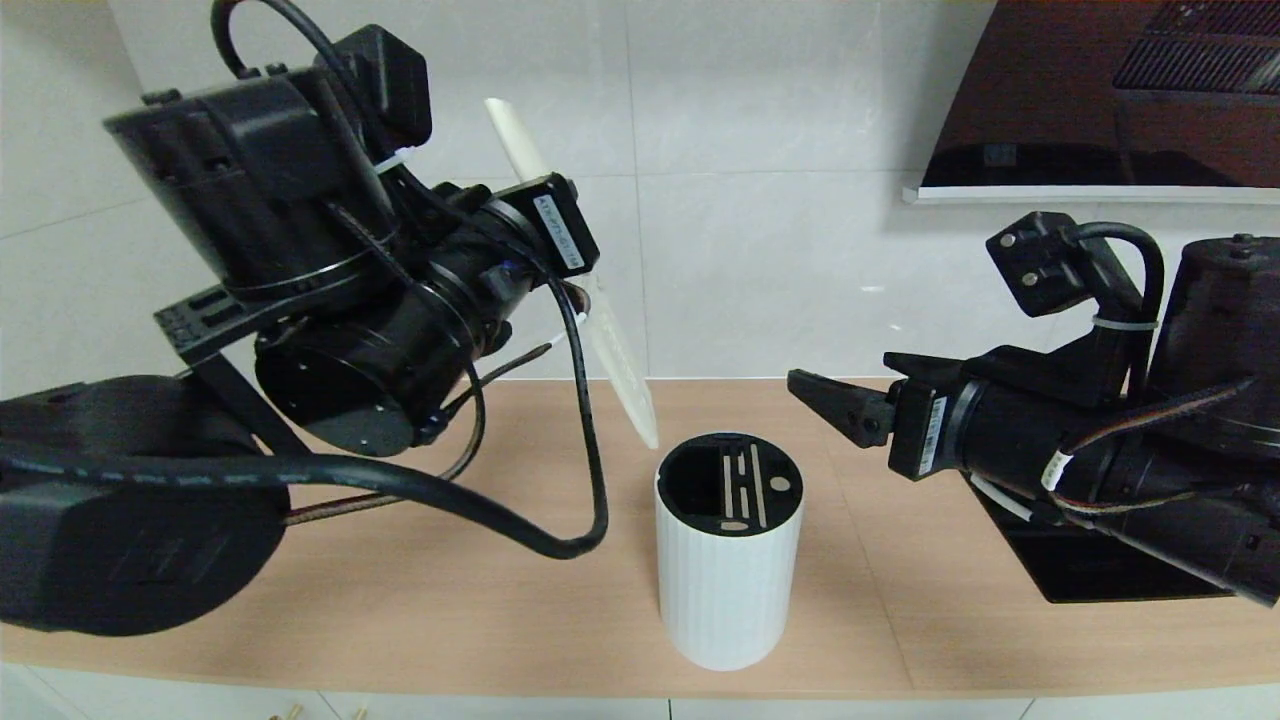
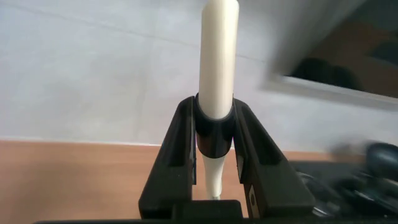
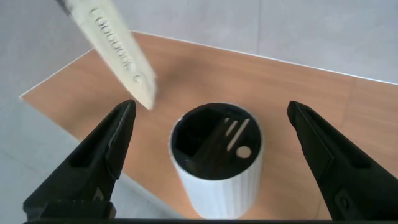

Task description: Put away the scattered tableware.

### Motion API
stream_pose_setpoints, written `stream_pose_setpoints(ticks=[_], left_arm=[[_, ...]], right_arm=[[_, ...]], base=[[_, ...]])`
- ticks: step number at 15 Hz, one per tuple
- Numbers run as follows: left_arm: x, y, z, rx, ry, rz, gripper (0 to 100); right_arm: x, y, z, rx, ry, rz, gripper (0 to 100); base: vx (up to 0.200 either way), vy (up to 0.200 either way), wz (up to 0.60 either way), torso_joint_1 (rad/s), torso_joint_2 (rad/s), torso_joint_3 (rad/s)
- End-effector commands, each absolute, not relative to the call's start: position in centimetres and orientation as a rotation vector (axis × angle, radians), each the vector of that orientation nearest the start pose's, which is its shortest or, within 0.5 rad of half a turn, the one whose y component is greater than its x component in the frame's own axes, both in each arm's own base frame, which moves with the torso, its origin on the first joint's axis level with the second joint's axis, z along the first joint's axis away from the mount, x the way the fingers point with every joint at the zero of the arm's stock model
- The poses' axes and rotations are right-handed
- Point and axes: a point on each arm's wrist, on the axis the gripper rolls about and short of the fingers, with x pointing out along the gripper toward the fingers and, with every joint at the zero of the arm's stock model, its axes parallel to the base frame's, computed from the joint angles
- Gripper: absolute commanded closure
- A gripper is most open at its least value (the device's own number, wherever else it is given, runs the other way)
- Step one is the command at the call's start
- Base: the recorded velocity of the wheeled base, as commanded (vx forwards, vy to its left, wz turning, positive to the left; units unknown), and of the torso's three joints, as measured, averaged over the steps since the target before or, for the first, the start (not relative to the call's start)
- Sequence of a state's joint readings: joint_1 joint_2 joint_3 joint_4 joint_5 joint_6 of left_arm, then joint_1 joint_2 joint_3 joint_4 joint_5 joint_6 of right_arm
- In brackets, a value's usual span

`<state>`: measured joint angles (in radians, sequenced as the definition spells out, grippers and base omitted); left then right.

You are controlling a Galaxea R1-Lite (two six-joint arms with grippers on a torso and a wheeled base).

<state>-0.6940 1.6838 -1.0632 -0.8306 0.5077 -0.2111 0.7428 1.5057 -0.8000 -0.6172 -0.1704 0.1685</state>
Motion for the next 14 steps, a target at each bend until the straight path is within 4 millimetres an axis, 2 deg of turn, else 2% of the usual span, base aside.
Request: stream_pose_setpoints(ticks=[1,7,14], left_arm=[[25.4,-21.3,26.2,-0.292,-0.126,-0.206,100],[27.5,-23.7,23.2,-0.240,-0.181,-0.164,100],[27.4,-25.4,21.4,-0.221,-0.143,-0.197,100]], right_arm=[[20.1,17.7,23.1,0.118,0.141,0.556,0],[20.6,17.3,23.0,0.119,0.141,0.533,0],[23.2,15.7,22.9,0.110,0.137,0.429,0]], base=[[0.000,0.000,0.00,0.000,0.00,0.000],[0.000,0.000,0.00,0.000,0.00,0.000],[0.000,0.000,0.00,0.000,0.00,0.000]])
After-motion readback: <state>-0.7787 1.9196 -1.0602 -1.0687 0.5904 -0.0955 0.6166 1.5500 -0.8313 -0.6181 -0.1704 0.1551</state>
